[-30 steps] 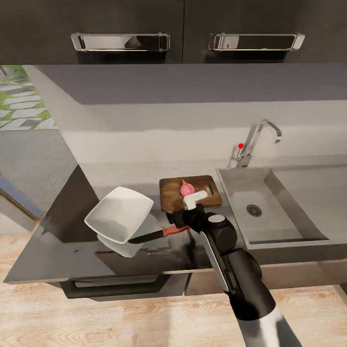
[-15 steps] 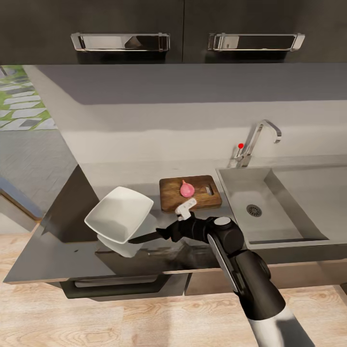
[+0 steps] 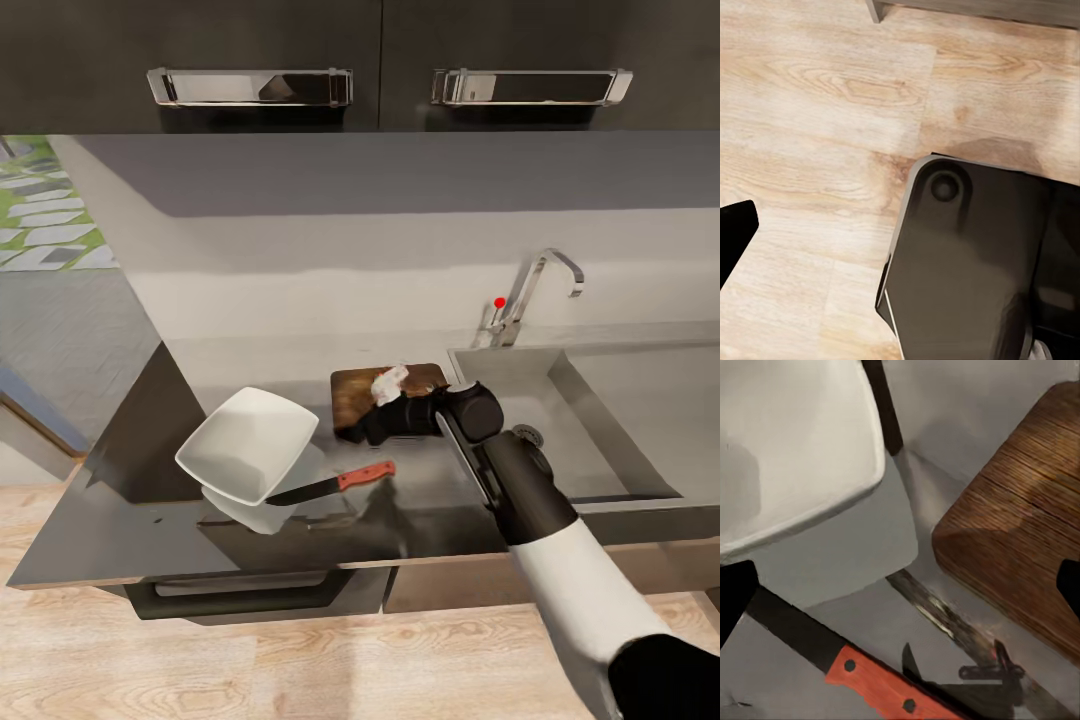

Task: In the kitchen, take the Vidalia onion out of the sink, dice it on the chopping board with the paring knife, put the diced onion into the bowl on the countertop, then place both the paring knife and the chopping board into the sink.

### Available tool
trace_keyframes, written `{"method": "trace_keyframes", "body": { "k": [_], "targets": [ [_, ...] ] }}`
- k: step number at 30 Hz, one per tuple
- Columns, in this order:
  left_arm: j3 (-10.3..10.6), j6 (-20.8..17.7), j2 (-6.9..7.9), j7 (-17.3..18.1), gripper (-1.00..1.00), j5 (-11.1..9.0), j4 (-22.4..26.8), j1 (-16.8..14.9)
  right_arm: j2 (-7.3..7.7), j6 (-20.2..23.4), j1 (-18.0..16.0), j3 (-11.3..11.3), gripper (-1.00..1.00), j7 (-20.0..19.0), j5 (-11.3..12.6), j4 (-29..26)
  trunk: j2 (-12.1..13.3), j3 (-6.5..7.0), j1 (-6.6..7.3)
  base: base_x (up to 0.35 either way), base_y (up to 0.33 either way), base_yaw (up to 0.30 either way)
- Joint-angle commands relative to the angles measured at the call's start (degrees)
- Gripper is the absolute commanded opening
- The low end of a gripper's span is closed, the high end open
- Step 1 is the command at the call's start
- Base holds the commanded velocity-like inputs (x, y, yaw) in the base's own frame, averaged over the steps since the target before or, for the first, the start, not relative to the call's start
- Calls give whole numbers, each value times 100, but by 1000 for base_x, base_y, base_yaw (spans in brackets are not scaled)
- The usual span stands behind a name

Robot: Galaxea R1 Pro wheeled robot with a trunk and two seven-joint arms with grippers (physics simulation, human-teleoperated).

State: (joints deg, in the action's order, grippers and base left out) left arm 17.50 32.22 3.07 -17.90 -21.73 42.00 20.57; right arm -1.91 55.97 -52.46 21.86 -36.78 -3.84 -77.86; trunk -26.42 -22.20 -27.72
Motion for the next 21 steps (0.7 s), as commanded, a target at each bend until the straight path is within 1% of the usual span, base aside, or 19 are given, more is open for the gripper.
{"method": "trace_keyframes", "body": {
  "k": [1, 2, 3, 5, 9, 10, 12, 13, 14, 15, 16, 17, 19, 20, 21],
  "targets": [
    [42, 12, 10, -55, 100, -24, 9, -1, 1, 13, -142, 0, 100, -277, -46, 84, -9, -8, -3, 0, 0, 0],
    [42, 12, 10, -55, 100, -24, 7, -1, 2, 9, -191, 0, 100, -388, -48, 116, -9, -8, -3, 0, 0, 0],
    [43, 12, 5, -55, 100, -24, 5, -1, 4, 3, -262, 1, 100, -580, -51, 166, -9, -8, -3, 0, 0, 0],
    [41, 12, -9, -55, 100, -23, -1, -1, 12, -2, -328, 4, 100, -779, -53, 209, -9, -8, -3, 0, 0, 0],
    [43, 12, -21, -55, 100, -21, -6, -1, 57, -11, -378, 30, 100, -979, -53, 245, -9, -8, -3, 0, 0, 0],
    [43, 12, -24, -55, 100, -21, -7, -1, 273, -36, -390, 70, 100, -1305, -49, 257, -9, -8, -3, 0, 0, 0],
    [43, 12, -30, -55, 100, -22, -8, -1, 481, -111, -394, 198, 100, -1779, -48, 260, -9, -8, -3, 0, 0, 0],
    [43, 12, -31, -55, 100, -21, -9, -1, 527, -150, -395, 242, 100, -1902, -49, 260, -9, -8, -3, 0, 0, 0],
    [43, 12, -32, -55, 100, -21, -15, -1, 614, -247, -395, 329, 100, -2122, -52, 261, -9, -8, -3, 0, 0, 0],
    [43, 12, -33, -55, 100, -20, -19, -1, 659, -303, -396, 369, 100, -2210, -52, 261, -9, -8, -3, 0, 0, 0],
    [43, 12, -33, -55, 100, -18, -29, -1, 752, -417, -394, 442, 100, -2343, -54, 262, -9, -8, -3, 0, 0, 0],
    [43, 12, -33, -55, 100, -18, -34, -1, 798, -474, -393, 475, 100, -2392, -54, 262, -9, -8, -3, 0, 0, 0],
    [43, 12, -34, -55, 100, -17, -44, -1, 974, -650, -391, 569, 100, -2528, -50, 262, -9, -8, -3, 0, 0, 0],
    [43, 12, -34, -55, 100, -17, -46, -1, 1016, -680, -390, 584, 100, -2556, -49, 262, -9, -8, -3, 0, 0, 0],
    [43, 12, -34, -55, 100, -16, -48, -1, 1094, -734, -389, 607, 100, -2613, -48, 262, -9, -8, -3, 0, 0, 0]
  ]
}}
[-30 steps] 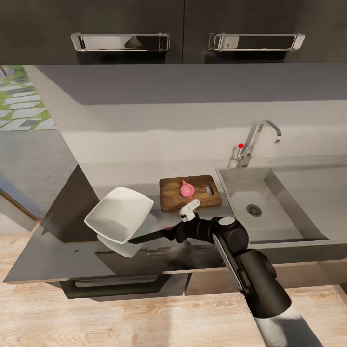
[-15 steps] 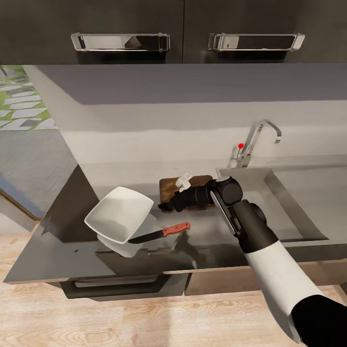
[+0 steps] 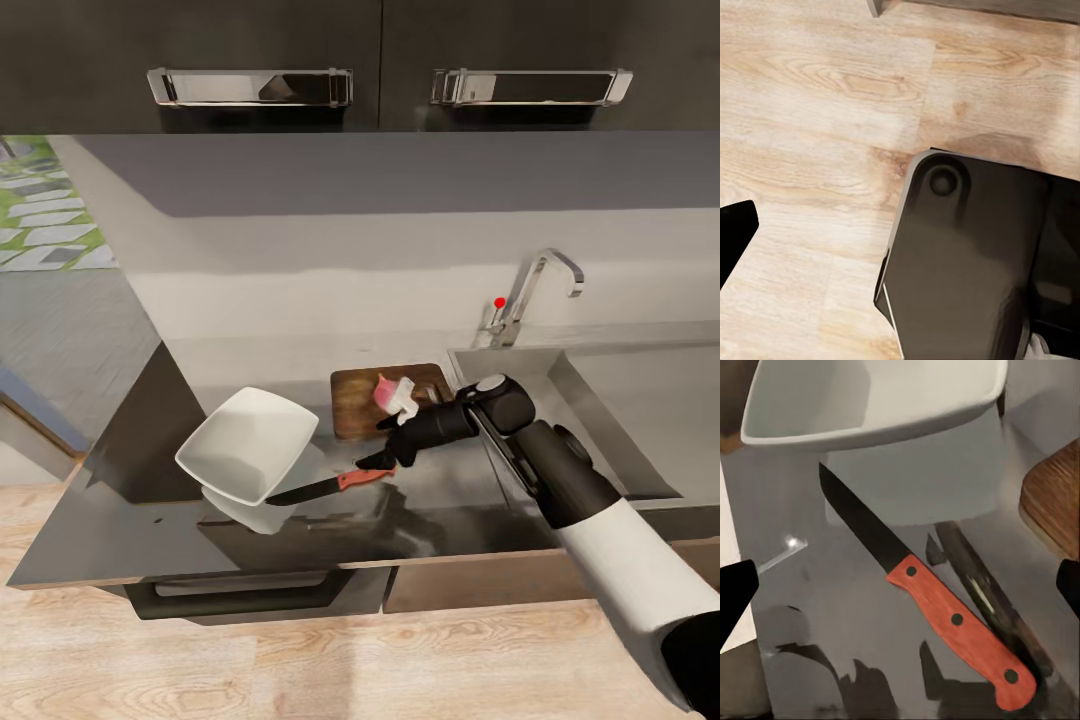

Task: In the kitchen, take the Vidalia onion out of the sink, dice it on the chopping board with the paring knife, put the diced onion into the bowl on the countertop, then place both the paring knife and the chopping board into the sink.

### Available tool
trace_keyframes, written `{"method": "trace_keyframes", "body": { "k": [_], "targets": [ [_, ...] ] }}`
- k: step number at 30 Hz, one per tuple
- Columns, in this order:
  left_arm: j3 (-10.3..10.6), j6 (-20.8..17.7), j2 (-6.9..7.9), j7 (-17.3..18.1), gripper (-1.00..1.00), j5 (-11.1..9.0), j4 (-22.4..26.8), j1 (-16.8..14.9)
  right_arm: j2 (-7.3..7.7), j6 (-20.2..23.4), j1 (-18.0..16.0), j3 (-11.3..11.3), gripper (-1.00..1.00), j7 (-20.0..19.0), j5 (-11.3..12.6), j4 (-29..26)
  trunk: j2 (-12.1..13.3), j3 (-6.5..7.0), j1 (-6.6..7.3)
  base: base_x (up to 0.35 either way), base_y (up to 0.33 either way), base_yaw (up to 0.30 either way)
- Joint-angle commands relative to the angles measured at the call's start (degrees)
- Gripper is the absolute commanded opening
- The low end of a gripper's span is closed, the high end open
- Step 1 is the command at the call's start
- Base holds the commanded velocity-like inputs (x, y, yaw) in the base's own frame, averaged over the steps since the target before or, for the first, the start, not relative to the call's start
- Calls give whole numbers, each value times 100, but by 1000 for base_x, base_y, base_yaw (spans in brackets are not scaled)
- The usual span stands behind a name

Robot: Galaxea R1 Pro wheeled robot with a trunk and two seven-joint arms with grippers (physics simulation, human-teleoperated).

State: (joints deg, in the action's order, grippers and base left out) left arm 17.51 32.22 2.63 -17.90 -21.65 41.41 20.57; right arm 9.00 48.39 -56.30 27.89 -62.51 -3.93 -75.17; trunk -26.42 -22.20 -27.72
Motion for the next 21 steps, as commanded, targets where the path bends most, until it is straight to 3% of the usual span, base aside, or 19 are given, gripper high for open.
{"method": "trace_keyframes", "body": {
  "k": [1, 6, 13, 21],
  "targets": [
    [42, 12, 9, -56, 100, -24, 10, -1, 38, -2, -5, 13, 100, -70, -39, -6, -9, -8, -3, 0, 0, 0],
    [42, 12, 9, -56, 100, -23, 2, 6, 168, -246, -6, 137, 100, -287, -38, 5, -9, -8, -3, 0, 0, 0],
    [42, 12, 9, -56, 100, -24, -1, 8, 270, -414, -5, 488, 100, -385, -38, 69, -9, -8, -3, 0, 0, 0],
    [42, 12, 9, -56, 100, -25, -4, 8, 300, -908, -5, 579, 100, -393, -41, 648, -9, -8, -3, 0, 0, 0]
  ]
}}
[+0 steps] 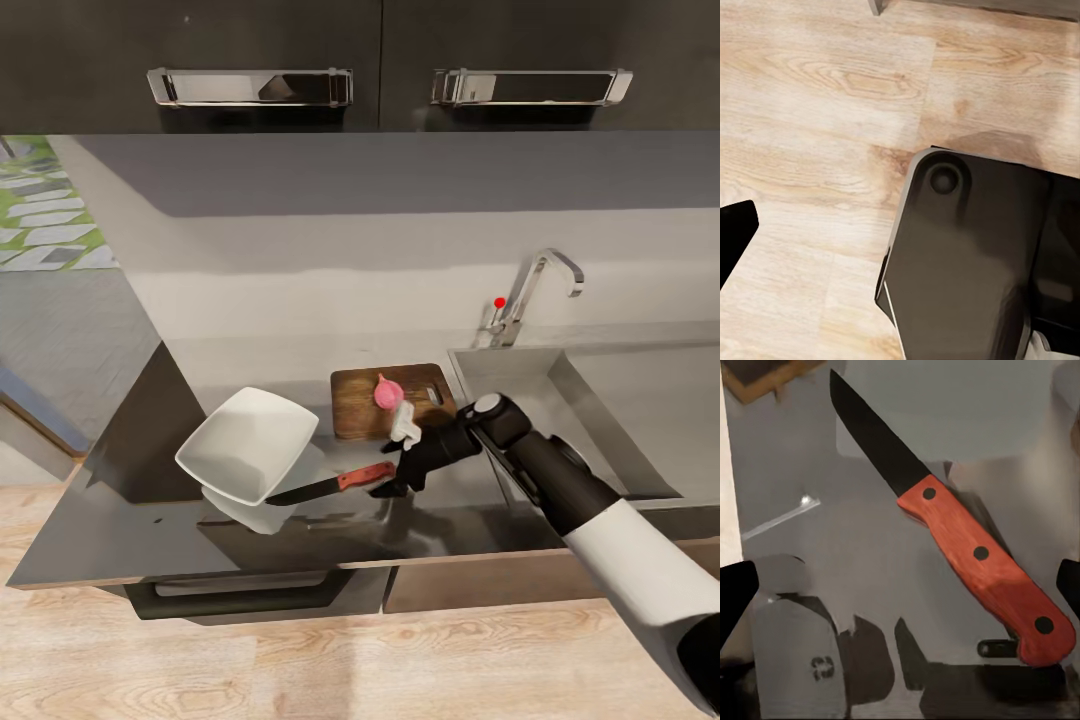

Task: In the kitchen, take the Vidalia onion out of the sink, dice it on the chopping board with the paring knife, put the diced onion into the bowl on the countertop, then place both the paring knife and the chopping board into the sink.

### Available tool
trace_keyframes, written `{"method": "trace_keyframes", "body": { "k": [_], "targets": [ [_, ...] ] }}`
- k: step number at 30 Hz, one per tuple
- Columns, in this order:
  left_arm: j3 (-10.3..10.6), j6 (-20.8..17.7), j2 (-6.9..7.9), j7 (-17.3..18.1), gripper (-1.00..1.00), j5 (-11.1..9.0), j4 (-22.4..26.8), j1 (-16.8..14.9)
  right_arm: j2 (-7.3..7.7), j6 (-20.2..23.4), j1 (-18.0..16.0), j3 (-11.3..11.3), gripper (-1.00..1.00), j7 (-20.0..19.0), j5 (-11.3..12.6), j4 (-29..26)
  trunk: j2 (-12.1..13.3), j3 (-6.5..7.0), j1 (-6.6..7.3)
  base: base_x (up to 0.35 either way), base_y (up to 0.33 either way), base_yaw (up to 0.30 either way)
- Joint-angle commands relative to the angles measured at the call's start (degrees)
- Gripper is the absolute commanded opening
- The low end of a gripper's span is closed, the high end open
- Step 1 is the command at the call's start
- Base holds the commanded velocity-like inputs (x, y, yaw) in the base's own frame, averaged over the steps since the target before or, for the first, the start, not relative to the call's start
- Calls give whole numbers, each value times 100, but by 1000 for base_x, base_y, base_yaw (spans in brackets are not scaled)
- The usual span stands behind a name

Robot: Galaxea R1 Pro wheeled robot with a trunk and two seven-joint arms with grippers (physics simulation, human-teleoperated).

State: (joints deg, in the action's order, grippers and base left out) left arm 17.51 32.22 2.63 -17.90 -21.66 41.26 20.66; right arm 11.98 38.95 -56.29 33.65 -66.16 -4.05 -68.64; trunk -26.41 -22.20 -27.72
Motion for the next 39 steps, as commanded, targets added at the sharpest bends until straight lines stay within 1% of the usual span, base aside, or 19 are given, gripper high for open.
{"method": "trace_keyframes", "body": {
  "k": [1, 4, 9, 13, 20, 31, 39],
  "targets": [
    [42, 12, 10, -56, 100, -24, 12, -1, 6, -2, -5, 5, 100, -28, -30, 47, -10, -8, -3, 0, 0, 0],
    [42, 12, 10, -56, 100, -25, 7, -1, 24, -174, -5, 9, 100, -28, -33, 252, -10, -8, -3, 0, 0, 0],
    [42, 12, 10, -56, 100, -24, 9, -1, 31, -304, -7, 10, 100, -32, -38, 352, -10, -8, -3, 0, 0, 0],
    [42, 12, 10, -56, 100, -24, 11, -1, 32, -326, -5, 10, 100, -34, -84, 369, -10, -8, -3, 27, 0, 0],
    [42, 12, 10, -56, 100, -25, 12, -1, 24, -342, -5, 17, 100, -37, -239, 377, -10, -8, -3, 104, 0, 0],
    [42, 12, 10, -56, 100, -22, 14, -1, 21, -344, -5, 19, 100, -30, -279, 378, -10, -8, -3, 160, 0, 0],
    [42, 12, 10, -56, 100, -22, 14, -1, 14, -340, -7, 19, 100, -34, -278, 378, -10, -8, -3, 38, 0, 0]
  ]
}}
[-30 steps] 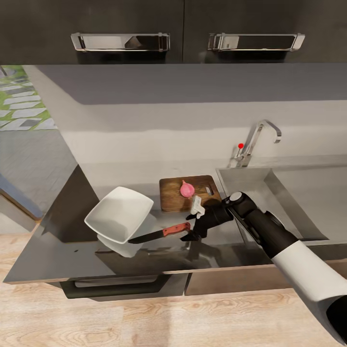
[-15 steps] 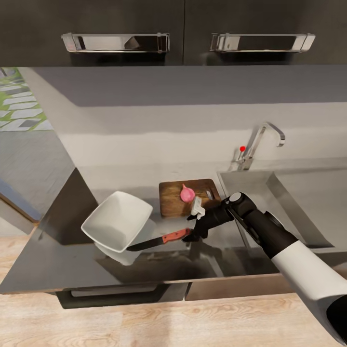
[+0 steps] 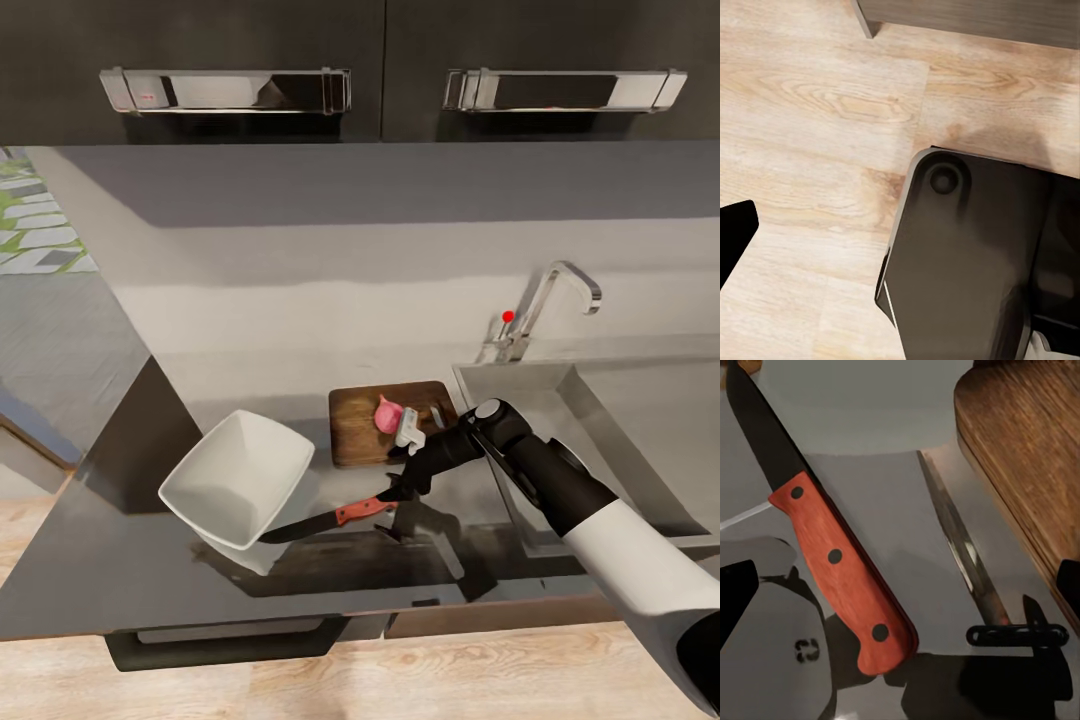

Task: In the kitchen, take the Vidalia onion out of the sink, dice it on the chopping board with the paring knife, put the diced onion into the bowl on the countertop, then place both the paring knife and the chopping board into the sink.

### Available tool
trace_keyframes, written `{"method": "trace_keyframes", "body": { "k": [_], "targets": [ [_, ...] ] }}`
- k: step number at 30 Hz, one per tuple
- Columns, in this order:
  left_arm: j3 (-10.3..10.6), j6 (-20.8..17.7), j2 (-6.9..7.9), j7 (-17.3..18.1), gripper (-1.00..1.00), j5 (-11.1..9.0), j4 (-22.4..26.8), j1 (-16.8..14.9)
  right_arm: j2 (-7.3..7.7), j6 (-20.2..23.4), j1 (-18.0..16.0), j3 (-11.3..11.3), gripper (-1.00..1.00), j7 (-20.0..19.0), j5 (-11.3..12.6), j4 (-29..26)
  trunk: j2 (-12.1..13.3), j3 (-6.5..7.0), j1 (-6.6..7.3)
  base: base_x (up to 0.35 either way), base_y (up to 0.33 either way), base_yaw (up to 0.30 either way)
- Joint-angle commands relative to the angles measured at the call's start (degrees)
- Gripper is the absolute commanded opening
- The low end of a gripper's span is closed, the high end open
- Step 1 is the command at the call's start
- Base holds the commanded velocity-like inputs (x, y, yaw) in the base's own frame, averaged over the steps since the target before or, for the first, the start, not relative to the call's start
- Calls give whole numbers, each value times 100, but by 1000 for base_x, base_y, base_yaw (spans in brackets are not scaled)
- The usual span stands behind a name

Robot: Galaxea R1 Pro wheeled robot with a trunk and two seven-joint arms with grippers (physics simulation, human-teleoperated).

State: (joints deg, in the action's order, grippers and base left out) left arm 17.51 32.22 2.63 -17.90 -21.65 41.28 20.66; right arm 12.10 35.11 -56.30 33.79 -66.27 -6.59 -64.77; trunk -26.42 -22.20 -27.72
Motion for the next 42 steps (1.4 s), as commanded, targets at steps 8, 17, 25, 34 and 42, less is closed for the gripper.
{"method": "trace_keyframes", "body": {
  "k": [8, 17, 25, 34, 42],
  "targets": [
    [42, 12, 9, -56, 100, -26, 11, -1, -27, 48, -4, 50, 100, -24, -19, -9, -9, -45, -3, 3, 0, 0],
    [42, 12, 9, -56, 100, -26, 11, -1, -44, 46, -3, 343, 100, -16, -26, -9, -9, -125, -3, 0, 0, 0],
    [42, 12, 9, -56, 100, -25, 11, -1, -50, 41, -3, 380, 100, -5, -27, -12, -9, -190, -3, 0, 32, 0],
    [42, 12, 9, -56, 100, -24, 11, -1, -48, -219, -4, 634, 100, 32, -45, -66, -9, -200, -3, 0, 7, 0],
    [42, 12, 9, -56, 100, -24, 11, -1, -51, -253, -3, 1122, 100, 217, -57, -420, -9, -201, -3, 0, 0, 0]
  ]
}}
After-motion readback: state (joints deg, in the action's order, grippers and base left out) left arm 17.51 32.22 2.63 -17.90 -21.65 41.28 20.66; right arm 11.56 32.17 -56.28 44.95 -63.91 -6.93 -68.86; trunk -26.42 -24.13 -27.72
